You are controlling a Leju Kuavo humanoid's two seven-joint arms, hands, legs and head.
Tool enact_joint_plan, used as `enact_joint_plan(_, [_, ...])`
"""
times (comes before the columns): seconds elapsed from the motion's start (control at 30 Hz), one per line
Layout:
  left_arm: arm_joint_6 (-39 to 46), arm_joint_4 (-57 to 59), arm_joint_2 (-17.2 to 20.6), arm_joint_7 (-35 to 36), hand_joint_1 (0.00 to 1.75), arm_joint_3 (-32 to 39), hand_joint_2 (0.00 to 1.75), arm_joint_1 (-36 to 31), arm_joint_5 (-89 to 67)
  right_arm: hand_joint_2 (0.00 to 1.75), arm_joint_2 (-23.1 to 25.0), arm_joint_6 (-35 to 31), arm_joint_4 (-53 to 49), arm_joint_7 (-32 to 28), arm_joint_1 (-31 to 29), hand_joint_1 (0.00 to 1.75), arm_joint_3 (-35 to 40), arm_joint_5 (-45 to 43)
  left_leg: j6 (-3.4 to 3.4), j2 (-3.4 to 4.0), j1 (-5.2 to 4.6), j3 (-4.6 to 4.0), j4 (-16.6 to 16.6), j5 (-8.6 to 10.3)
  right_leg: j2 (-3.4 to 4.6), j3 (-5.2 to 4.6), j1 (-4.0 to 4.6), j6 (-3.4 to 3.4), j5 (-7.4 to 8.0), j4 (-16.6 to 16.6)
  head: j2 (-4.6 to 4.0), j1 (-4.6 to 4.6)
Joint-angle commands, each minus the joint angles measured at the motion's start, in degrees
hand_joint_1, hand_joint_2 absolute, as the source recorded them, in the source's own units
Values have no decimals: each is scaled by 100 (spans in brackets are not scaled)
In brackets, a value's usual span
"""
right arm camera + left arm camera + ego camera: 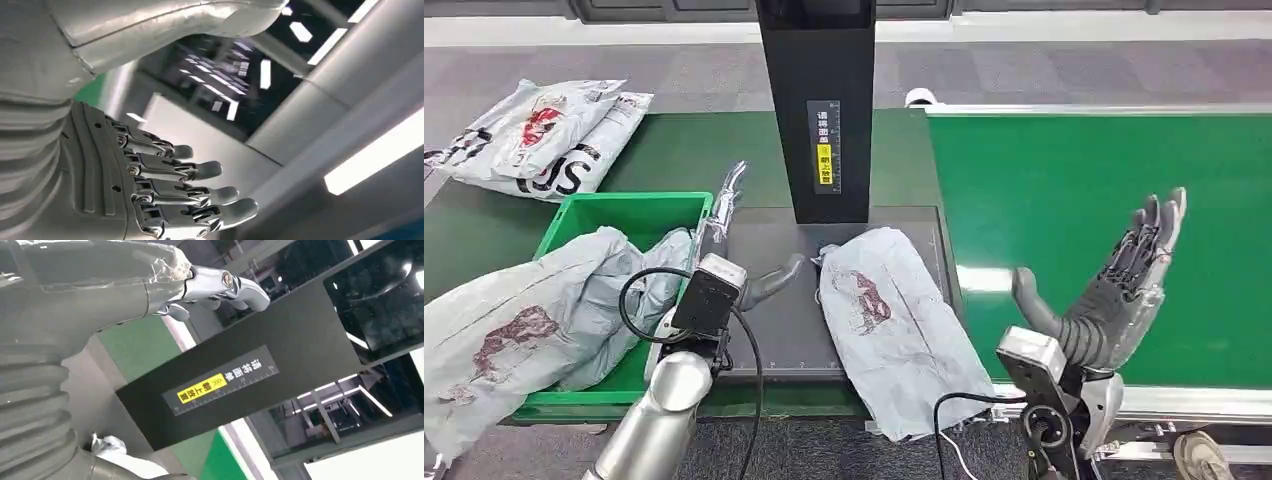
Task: Moved the parcel from conveyor to table for the left to box.
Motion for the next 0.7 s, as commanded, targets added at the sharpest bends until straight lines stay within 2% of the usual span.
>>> enact_joint_plan(0.03, [-62, 266, 137, 59, 0, -383, 175, -277, 45, 175, -157, 17, 292, 233, -110, 0, -292, 78, 1, -9, 2, 7, -5, 2, -15, 12, 3, -2, -2, -7, 0, -2])
enact_joint_plan(0.07, [-83, 276, 155, 61, 0, -423, 175, -291, 22, 175, -83, 17, 217, 96, -68, 0, -381, 36, 1, -9, 7, 14, -11, 2, -16, 22, 8, -3, 0, -17, 0, 0])
enact_joint_plan(0.37, [-83, 276, 155, 61, 0, -423, 175, -291, 22, 175, -83, 17, 217, 96, -68, 0, -381, 36, 1, -7, 3, 5, -4, 1, -12, 10, 4, -1, -1, -7, 2, -2])
enact_joint_plan(0.47, [227, 688, 278, 507, 0, -829, 175, -542, -1291, 175, 93, 17, -46, -146, 66, 0, -533, -57, 1, -12, 5, 12, -10, 3, -20, 20, 7, -2, 0, -15, 2, -2])
enact_joint_plan(0.5, [-4, 965, 253, 613, 0, -965, 175, -654, -1487, 175, 100, 17, -102, -173, 84, 0, -507, -93, 0, -15, 5, 5, -4, 2, -21, 13, 6, -2, -2, -7, 2, -2])
enact_joint_plan(0.57, [-106, 1923, 30, 611, 0, -1416, 175, -996, -2273, 175, 105, 17, -213, -174, 31, 0, -426, -99, 1, -33, 3, 6, -7, 7, -40, 18, 5, -2, -4, -9, 0, -2])
enact_joint_plan(0.6, [-45, 2451, -197, 434, 0, -1585, 175, -1151, -2405, 175, 73, 17, -223, -114, -28, 0, -352, -110, 2, -38, 6, 13, -14, 10, -46, 29, 8, -3, -2, -20, 0, -2])
enact_joint_plan(0.7, [-18, 2917, -396, 337, 0, -1811, 175, -1339, -2513, 175, 20, 17, -205, -92, -111, 0, -279, -159, 5, -53, 3, 8, -10, 13, -60, 32, 4, 1, -3, -17, 2, 0])
